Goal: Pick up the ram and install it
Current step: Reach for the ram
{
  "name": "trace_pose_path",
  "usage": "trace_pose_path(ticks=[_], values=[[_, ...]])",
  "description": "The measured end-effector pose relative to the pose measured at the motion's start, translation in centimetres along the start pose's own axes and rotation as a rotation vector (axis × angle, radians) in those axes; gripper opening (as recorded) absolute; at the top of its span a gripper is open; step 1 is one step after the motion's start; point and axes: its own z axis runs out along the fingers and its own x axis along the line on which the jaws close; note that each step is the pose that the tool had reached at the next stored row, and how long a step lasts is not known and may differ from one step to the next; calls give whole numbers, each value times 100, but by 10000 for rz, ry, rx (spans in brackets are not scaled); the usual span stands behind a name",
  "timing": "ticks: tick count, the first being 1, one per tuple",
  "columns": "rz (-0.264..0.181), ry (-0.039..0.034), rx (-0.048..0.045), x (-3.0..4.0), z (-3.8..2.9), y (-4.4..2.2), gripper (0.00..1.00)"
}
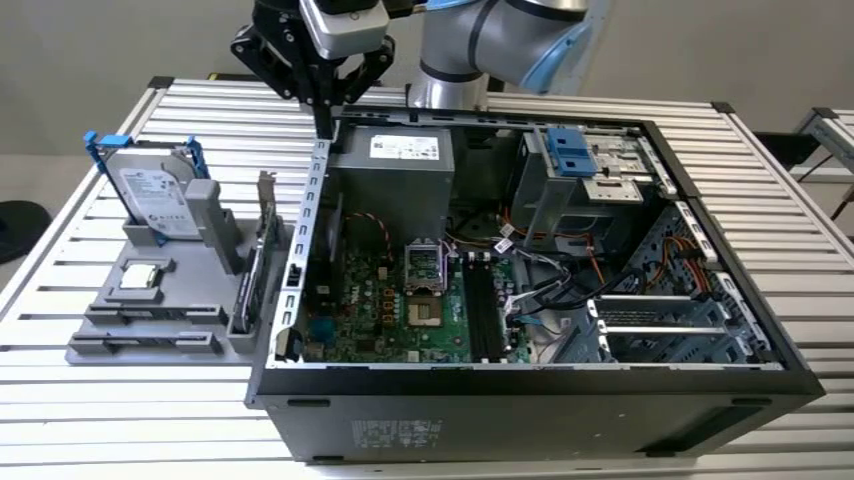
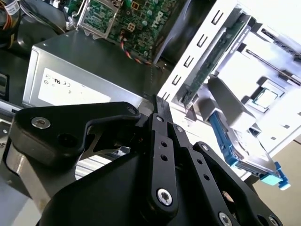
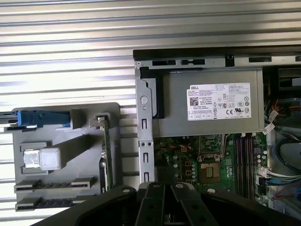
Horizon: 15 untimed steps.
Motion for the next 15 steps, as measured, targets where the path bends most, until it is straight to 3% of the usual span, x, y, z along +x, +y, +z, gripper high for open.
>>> trace_pose_path(ticks=[10, 15], values=[[1, 0, 0, 243, -5, -17, 0], [0, 1, 1, 319, -8, -22, 0]])
